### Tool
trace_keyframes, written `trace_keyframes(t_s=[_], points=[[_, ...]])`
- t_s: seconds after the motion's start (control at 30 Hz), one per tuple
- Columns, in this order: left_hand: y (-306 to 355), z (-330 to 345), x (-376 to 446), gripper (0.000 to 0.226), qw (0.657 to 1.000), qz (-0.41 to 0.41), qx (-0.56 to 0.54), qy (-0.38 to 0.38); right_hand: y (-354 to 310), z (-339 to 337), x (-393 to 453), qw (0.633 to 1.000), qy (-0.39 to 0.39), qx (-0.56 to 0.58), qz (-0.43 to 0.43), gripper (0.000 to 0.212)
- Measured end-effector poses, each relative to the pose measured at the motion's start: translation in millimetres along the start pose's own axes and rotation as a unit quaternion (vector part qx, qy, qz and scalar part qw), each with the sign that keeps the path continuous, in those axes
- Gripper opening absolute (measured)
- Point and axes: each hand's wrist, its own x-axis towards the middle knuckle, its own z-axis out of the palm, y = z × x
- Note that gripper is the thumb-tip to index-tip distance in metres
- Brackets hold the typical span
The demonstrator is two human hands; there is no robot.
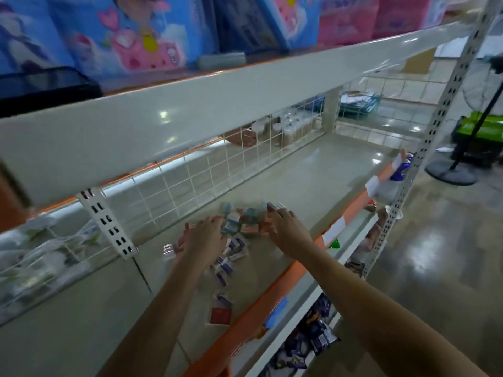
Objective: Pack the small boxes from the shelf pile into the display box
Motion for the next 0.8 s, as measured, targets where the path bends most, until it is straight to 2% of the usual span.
trace_keyframes(t_s=[0.13, 0.2, 0.37, 0.53, 0.67, 0.8], points=[[11, 3, 16, 0.035, 1.0, -0.023, 0.021, 0.001, 20, 4, 22, 0.996, -0.053, -0.034, -0.063, 0.038], [15, 4, 23, 0.034, 0.999, -0.028, 0.03, 0.007, 27, 3, 30, 0.996, -0.065, -0.021, -0.064, 0.037], [18, 6, 30, 0.042, 0.999, -0.031, 0.027, -0.002, 34, 1, 37, 0.996, -0.042, 0.021, -0.072, 0.04], [20, 8, 30, 0.032, 0.998, -0.025, 0.051, -0.013, 40, 0, 37, 0.991, -0.054, 0.01, -0.123, 0.038], [23, 12, 30, 0.022, 1.0, -0.003, -0.008, -0.029, 47, -3, 37, 0.992, -0.056, 0.045, -0.107, 0.035], [22, 14, 33, 0.029, 0.998, 0.002, -0.046, -0.043, 52, -6, 38, 0.989, -0.074, 0.069, -0.107, 0.038]])
